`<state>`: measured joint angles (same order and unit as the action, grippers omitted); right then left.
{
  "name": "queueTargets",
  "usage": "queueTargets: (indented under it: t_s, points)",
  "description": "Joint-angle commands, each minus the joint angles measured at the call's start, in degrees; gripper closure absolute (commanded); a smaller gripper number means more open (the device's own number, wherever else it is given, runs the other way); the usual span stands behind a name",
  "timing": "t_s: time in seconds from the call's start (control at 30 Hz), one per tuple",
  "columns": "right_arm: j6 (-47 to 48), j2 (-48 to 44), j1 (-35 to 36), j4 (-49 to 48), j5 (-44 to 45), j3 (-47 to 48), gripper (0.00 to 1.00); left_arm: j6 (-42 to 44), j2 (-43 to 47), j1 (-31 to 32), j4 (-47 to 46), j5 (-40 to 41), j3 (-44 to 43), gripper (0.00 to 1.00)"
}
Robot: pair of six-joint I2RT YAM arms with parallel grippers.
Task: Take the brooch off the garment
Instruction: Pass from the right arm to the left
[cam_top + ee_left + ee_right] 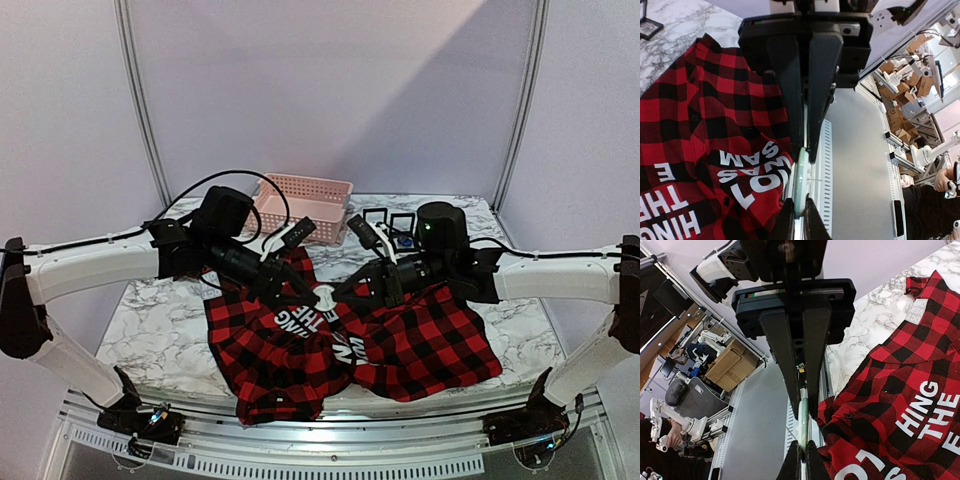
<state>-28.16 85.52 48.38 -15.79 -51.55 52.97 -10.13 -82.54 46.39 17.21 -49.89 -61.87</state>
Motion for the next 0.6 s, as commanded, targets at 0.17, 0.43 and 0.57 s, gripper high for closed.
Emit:
queueTargets:
  t_s: [0.17, 0.43, 0.57]
  points:
    - [0.21, -2.88, 0.79, -1.26, 5.51, -0.8, 0.71, -1.84, 2.43, 0.36, -6.43, 0.23, 1.78, 1.0]
    - [0.8, -4.7, 2.29, -2.08, 7.9, -2.32, 0.58, -6.2, 5.48, -2.2, -12.62, 1.0, 4.79, 1.0]
    - [1.54, -4.55, 3.88, -1.06, 11.17, -1.37, 0.55, -7.52, 5.11, -2.75, -14.06, 0.44, 5.06, 1.0]
